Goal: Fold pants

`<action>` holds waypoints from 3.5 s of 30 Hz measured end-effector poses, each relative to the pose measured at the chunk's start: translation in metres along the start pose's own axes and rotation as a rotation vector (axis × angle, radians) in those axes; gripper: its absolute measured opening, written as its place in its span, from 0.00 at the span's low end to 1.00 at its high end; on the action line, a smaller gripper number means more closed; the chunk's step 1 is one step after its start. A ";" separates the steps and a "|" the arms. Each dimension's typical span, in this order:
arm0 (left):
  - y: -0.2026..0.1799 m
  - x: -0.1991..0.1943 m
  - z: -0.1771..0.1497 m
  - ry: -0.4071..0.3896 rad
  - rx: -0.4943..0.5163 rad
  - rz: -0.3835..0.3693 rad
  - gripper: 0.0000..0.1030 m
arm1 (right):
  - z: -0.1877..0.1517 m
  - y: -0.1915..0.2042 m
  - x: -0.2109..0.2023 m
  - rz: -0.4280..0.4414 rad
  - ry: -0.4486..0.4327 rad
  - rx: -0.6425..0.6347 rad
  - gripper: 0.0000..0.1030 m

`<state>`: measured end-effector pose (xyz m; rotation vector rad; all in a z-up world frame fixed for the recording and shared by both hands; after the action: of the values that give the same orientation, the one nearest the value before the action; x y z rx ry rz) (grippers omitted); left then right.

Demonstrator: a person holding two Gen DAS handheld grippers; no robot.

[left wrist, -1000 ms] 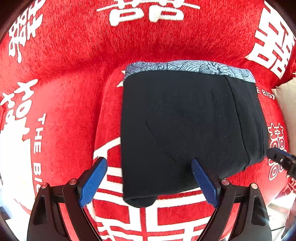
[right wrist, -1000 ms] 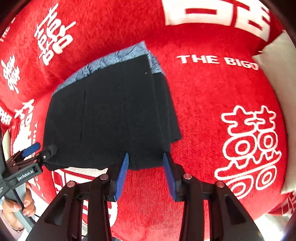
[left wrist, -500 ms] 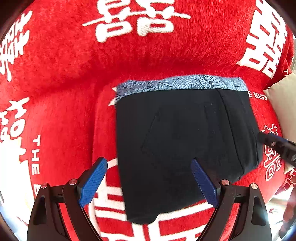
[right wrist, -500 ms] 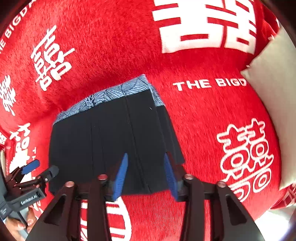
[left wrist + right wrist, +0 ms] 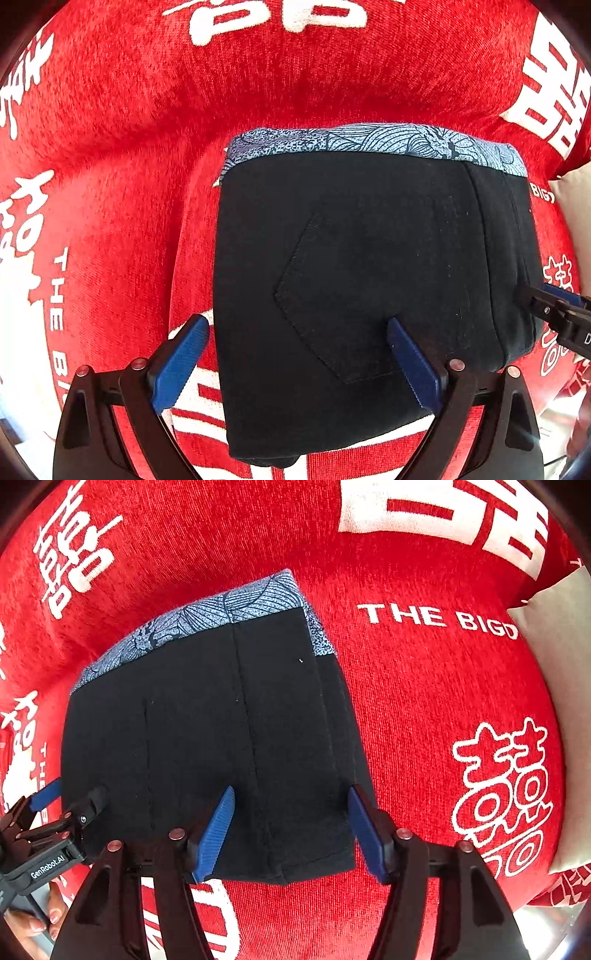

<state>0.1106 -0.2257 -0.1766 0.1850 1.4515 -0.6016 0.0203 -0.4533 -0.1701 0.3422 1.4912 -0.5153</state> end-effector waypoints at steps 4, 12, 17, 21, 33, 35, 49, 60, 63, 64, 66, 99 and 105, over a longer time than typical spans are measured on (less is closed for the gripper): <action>-0.004 0.000 0.002 0.012 0.003 0.013 0.95 | 0.009 -0.004 0.006 0.007 0.035 0.006 0.70; -0.019 0.006 0.012 0.027 0.021 0.036 0.95 | 0.016 -0.010 0.010 0.027 0.064 0.003 0.73; -0.028 0.009 0.020 0.036 0.018 0.044 0.95 | 0.015 -0.009 0.011 0.023 0.072 -0.010 0.74; -0.043 0.014 0.035 0.038 0.026 0.034 0.95 | 0.025 -0.007 0.014 0.057 0.077 -0.022 0.74; -0.017 0.016 0.077 0.060 -0.089 -0.309 0.95 | 0.058 -0.080 0.016 0.455 0.020 0.124 0.74; -0.011 0.026 0.076 0.093 -0.122 -0.378 0.95 | 0.061 -0.084 0.021 0.514 0.023 0.124 0.74; -0.003 0.069 0.076 0.175 -0.074 -0.532 0.95 | 0.060 -0.067 0.057 0.758 0.152 -0.040 0.74; -0.019 0.076 0.073 0.172 -0.034 -0.520 0.95 | 0.064 -0.042 0.058 0.791 0.179 -0.123 0.71; -0.020 0.069 0.072 0.137 -0.042 -0.489 0.84 | 0.064 -0.044 0.060 0.763 0.208 -0.067 0.62; -0.020 0.065 0.071 0.125 -0.043 -0.481 0.78 | 0.063 -0.045 0.060 0.760 0.211 -0.053 0.55; -0.022 0.055 0.071 0.099 -0.039 -0.462 0.69 | 0.062 -0.044 0.053 0.760 0.199 -0.028 0.46; -0.019 -0.002 -0.043 0.031 -0.163 -0.350 0.66 | -0.067 -0.070 0.009 0.561 0.180 0.090 0.54; -0.004 -0.043 -0.044 -0.040 -0.145 -0.227 0.66 | -0.072 -0.082 -0.009 0.379 0.131 0.112 0.57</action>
<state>0.0706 -0.1965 -0.1399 -0.1066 1.4812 -0.6765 -0.0842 -0.4840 -0.1580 0.7418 1.4803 -0.2771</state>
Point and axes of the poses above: each gripper's, at about its wrist camera, not at the fingertips, and x roughly the way its jaws point, y to its left, z to its top, the point moved 6 cm from there along x, roughly the way its jaws point, and after that the axes turned 10 degrees about -z, right-handed, at the moved point
